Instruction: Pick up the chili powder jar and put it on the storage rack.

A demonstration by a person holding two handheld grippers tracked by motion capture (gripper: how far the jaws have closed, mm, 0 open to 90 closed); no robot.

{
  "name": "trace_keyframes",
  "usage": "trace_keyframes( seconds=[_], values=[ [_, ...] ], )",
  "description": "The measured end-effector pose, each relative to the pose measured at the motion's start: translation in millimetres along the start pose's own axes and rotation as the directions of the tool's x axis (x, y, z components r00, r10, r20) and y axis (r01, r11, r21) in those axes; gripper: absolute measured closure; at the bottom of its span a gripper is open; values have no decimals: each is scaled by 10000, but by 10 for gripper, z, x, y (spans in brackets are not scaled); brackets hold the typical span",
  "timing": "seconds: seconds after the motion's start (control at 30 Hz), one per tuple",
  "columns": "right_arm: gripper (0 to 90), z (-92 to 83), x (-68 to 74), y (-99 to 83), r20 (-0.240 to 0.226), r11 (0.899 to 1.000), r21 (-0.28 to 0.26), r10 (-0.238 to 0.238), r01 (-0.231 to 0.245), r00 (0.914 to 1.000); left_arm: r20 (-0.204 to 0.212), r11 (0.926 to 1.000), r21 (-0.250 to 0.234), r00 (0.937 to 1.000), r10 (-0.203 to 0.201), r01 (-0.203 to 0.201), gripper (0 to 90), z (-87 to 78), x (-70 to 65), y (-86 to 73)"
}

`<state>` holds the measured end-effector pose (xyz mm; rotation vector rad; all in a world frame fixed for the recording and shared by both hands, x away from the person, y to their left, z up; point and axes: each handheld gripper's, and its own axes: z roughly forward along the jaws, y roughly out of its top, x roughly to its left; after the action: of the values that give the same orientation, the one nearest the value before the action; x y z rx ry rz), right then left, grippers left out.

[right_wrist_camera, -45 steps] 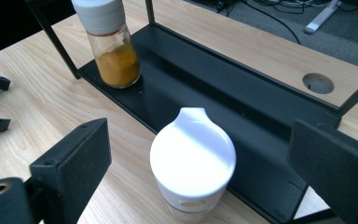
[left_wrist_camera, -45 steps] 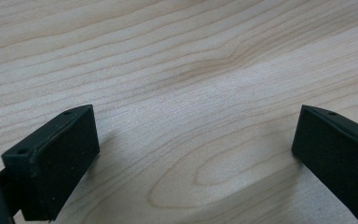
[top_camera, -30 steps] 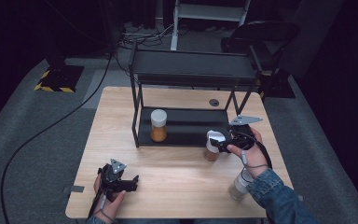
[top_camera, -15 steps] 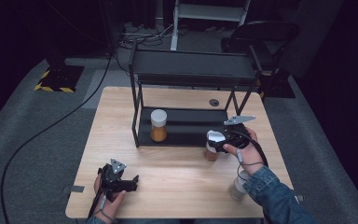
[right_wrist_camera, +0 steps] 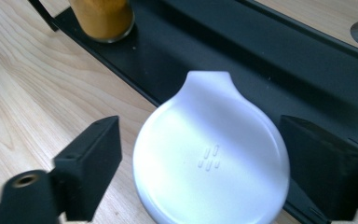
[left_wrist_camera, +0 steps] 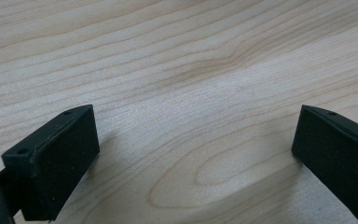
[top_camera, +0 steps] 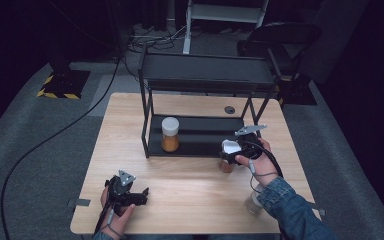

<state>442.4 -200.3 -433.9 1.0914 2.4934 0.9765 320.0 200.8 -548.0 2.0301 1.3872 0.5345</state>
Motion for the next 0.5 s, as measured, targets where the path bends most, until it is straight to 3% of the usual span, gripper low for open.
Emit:
trace_keyframes(
  seconds=[0.27,0.5],
  values=[
    [282,56,-22,-35,31,9992,381,-88,87,10000,-1,10000,11,10000,4,-4,5,-1,0,0],
    [303,44,-8,-25,174,9984,449,-359,350,9992,-5,10000,4,10000,0,0,5,-1,0,-1]
  ],
)
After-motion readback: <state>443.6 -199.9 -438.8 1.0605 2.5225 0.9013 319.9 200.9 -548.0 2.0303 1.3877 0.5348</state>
